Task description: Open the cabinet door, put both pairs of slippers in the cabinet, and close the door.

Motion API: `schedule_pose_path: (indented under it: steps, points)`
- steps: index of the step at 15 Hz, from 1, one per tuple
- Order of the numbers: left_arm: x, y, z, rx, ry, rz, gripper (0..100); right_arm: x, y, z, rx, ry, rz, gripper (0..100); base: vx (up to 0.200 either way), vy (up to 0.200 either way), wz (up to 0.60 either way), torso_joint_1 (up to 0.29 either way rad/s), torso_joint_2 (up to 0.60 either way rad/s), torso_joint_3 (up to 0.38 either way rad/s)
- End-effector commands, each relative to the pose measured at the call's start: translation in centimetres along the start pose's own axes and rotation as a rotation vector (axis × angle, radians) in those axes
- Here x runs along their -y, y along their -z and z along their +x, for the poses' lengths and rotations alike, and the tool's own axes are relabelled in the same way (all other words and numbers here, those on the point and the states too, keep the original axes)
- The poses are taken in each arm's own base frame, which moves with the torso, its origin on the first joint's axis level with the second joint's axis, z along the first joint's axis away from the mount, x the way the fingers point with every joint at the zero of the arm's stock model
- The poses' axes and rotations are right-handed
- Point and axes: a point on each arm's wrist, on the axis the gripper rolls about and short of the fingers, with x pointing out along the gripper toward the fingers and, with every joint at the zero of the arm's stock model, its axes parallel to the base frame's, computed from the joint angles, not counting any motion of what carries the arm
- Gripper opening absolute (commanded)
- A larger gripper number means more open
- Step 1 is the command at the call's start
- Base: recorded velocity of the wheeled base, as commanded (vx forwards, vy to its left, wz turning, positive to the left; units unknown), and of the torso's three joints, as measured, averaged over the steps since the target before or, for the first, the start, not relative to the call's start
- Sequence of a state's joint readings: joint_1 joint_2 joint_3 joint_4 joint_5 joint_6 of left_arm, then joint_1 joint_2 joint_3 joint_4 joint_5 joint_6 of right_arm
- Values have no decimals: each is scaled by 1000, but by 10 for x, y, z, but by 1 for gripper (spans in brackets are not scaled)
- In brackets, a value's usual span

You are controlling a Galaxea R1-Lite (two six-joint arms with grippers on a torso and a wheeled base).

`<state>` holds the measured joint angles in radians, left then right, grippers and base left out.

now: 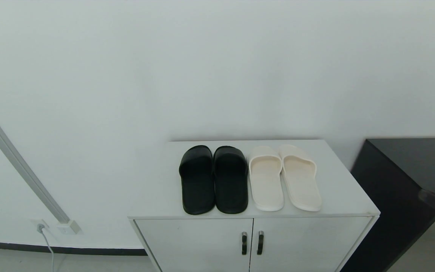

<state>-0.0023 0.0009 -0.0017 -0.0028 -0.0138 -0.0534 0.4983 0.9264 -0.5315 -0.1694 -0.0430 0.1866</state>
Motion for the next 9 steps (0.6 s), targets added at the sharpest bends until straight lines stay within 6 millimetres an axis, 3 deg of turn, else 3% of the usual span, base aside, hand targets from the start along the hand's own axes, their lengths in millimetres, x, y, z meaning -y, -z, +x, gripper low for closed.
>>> schedule_pose_path:
  steps: [1, 5, 9]
  points:
    - [0, 0, 0, -1, -1, 0, 0, -42, -14, 59, -71, -16, -14, 100, 0, 0, 0, 0, 0, 0]
    - [0, 0, 0, -1, 1, 0, 0, -77, -5, 112, -88, 75, -56, 100, 0, 0, 0, 0, 0, 0]
    - [0, 0, 0, -1, 1, 0, 0, -89, 16, 162, -20, 173, -32, 100, 0, 0, 0, 0, 0, 0]
